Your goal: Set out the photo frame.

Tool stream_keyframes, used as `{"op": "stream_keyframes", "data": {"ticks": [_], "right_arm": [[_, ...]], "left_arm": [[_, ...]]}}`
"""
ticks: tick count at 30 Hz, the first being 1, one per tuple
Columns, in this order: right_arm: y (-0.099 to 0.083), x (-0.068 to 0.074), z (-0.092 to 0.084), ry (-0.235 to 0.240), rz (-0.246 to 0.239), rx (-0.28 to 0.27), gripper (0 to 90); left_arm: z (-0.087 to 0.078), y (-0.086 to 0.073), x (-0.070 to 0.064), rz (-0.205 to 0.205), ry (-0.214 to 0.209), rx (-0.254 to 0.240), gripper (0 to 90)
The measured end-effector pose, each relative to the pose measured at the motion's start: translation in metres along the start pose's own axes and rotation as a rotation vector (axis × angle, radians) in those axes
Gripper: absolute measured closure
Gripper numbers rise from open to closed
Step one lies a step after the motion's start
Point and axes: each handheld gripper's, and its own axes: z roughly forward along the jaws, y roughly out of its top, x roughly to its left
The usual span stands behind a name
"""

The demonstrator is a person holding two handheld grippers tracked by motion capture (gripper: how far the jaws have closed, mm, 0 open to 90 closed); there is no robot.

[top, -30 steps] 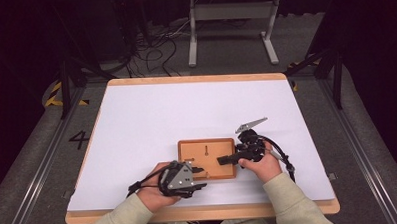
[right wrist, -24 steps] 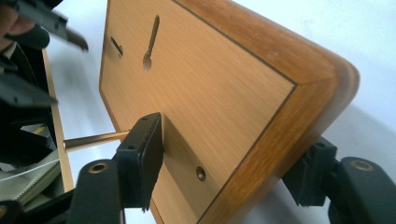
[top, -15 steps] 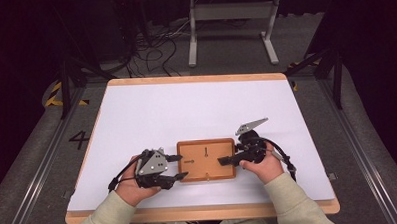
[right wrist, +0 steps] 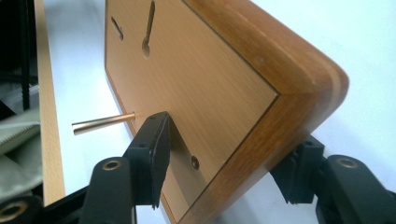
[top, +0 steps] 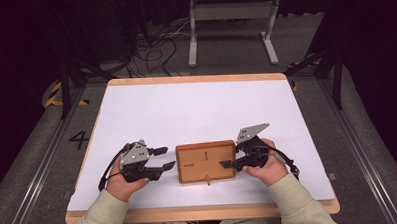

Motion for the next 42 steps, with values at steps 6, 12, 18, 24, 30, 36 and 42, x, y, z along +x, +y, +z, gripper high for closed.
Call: {"op": "stream_keyframes", "data": {"ticks": [6,12,18,24,30,36,42], "right_arm": [[-0.001,0.011,-0.005,-0.043,-0.122,0.014,45.6],[-0.003,0.022,-0.011,-0.075,-0.208,0.031,49.3],[-0.006,0.033,-0.018,-0.092,-0.265,0.051,53.8],[-0.011,0.044,-0.023,-0.101,-0.302,0.064,58.9],[-0.014,0.051,-0.027,-0.105,-0.318,0.065,61.5],[-0.016,0.056,-0.030,-0.089,-0.329,0.073,61.4],[-0.019,0.062,-0.030,-0.074,-0.337,0.091,58.7]], "left_arm": [[-0.001,-0.006,0.007,-0.027,0.078,0.003,44.0],[-0.002,-0.011,0.014,-0.058,0.121,0.002,43.3],[0.001,-0.015,0.017,-0.073,0.143,0.010,43.3],[0.006,-0.021,0.022,-0.096,0.166,0.031,41.8],[0.008,-0.024,0.025,-0.113,0.170,0.038,41.8],[0.009,-0.025,0.026,-0.109,0.170,0.045,41.8],[0.010,-0.025,0.027,-0.114,0.170,0.043,41.1]]}}
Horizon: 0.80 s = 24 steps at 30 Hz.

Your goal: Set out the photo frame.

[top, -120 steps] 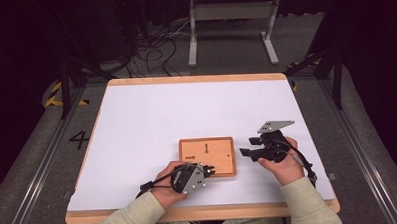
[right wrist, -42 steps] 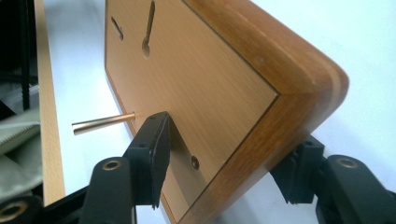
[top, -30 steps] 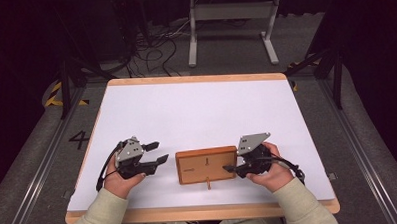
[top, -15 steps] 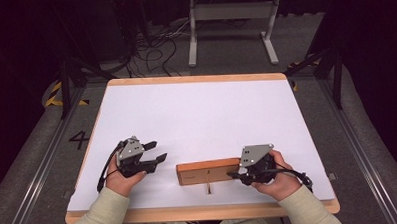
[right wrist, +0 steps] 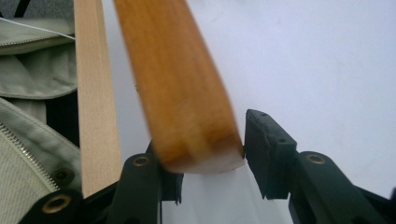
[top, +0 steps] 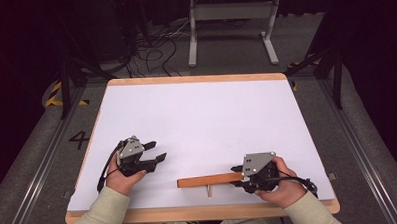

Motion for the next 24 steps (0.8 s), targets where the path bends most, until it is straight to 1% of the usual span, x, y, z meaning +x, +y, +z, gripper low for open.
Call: {"op": "stream_keyframes", "data": {"ticks": [4,7,10,12,14,18,20,23,24], "right_arm": [[-0.002,0.003,0.000,-0.007,0.006,0.003,56.9],[-0.003,0.002,-0.002,-0.008,0.020,0.002,54.2],[-0.006,0.000,-0.004,-0.008,0.036,0.014,53.6],[-0.009,-0.001,-0.007,-0.011,0.057,0.027,57.4],[-0.011,-0.001,-0.011,-0.001,0.070,0.040,63.8],[-0.016,-0.002,-0.014,0.002,0.076,0.077,71.4],[-0.019,-0.003,-0.014,0.004,0.086,0.098,76.3],[-0.022,-0.004,-0.013,0.015,0.083,0.123,89.8],[-0.022,-0.003,-0.012,0.020,0.086,0.127,90.0]], "left_arm": [[0.000,0.000,0.002,-0.015,-0.001,-0.003,40.9],[0.000,0.000,0.004,-0.011,-0.001,-0.004,40.8],[-0.001,0.000,0.004,-0.013,0.002,-0.010,40.5],[-0.001,0.000,0.004,-0.016,0.005,-0.011,40.3],[-0.002,0.000,0.005,-0.018,0.005,-0.014,40.1],[-0.002,0.000,0.006,-0.024,0.008,-0.015,40.1],[-0.001,0.000,0.006,-0.022,0.009,-0.015,40.0],[-0.001,0.001,0.006,-0.017,0.007,-0.014,40.0],[-0.001,0.001,0.006,-0.018,0.009,-0.015,40.0]]}}
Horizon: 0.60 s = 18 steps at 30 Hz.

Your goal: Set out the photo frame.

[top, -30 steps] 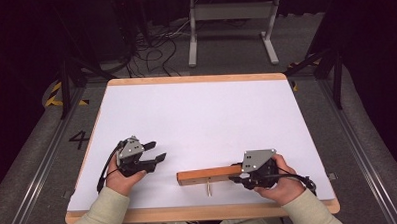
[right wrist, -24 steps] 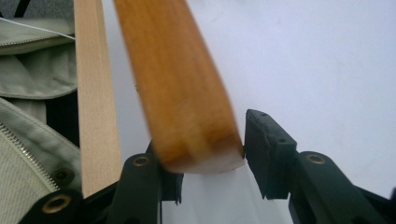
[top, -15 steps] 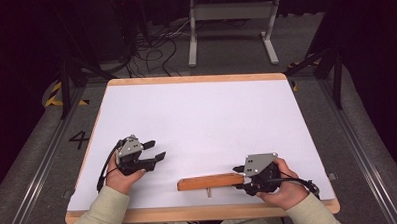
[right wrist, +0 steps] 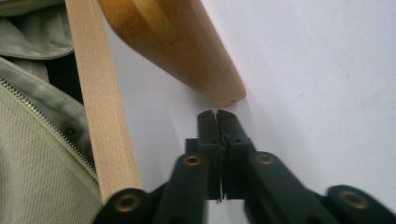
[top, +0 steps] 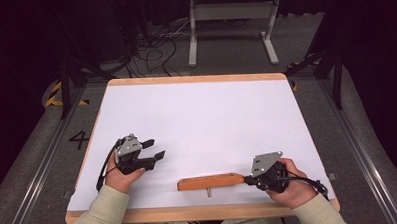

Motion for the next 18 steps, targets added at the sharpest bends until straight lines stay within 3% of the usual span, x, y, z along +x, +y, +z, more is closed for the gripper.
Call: {"op": "stream_keyframes", "data": {"ticks": [8,18], "right_arm": [[0.000,0.002,0.010,0.040,-0.017,0.026,90.0],[-0.001,-0.001,0.020,0.097,0.021,-0.031,90.0]], "left_arm": [[-0.001,0.000,0.001,-0.001,0.000,-0.001,39.9],[-0.001,0.000,0.001,-0.018,-0.025,-0.009,38.2]]}}
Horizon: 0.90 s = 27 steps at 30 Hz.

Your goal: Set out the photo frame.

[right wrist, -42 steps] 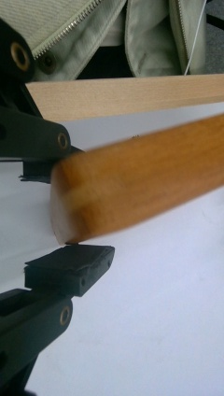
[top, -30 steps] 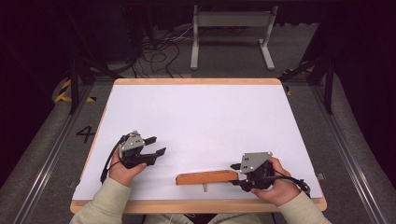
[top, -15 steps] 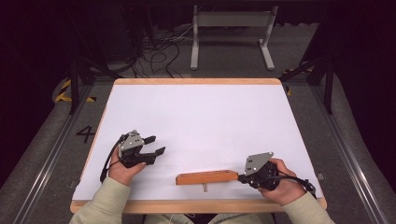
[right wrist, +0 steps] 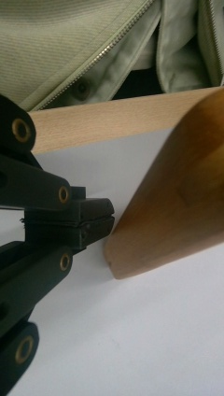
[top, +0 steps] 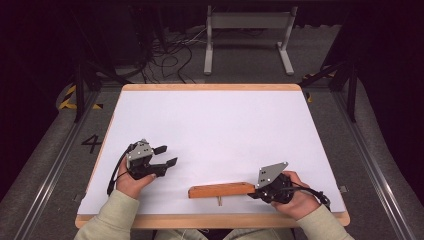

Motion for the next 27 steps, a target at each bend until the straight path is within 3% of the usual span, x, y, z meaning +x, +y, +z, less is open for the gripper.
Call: {"op": "stream_keyframes", "data": {"ticks": [7,13,18,27], "right_arm": [[0.002,-0.001,0.008,0.001,0.025,0.005,90.0],[0.003,-0.009,0.010,-0.030,0.067,-0.019,90.0],[0.008,-0.017,0.013,-0.082,0.103,-0.036,90.0],[0.018,-0.033,0.016,-0.115,0.160,-0.082,90.0]], "left_arm": [[-0.001,0.000,0.000,-0.004,-0.010,-0.007,38.2],[-0.001,0.000,0.000,-0.001,-0.008,-0.008,38.1],[-0.001,0.000,0.000,-0.001,-0.004,-0.007,38.1],[-0.002,-0.002,0.000,-0.004,-0.005,0.002,38.1]]}}
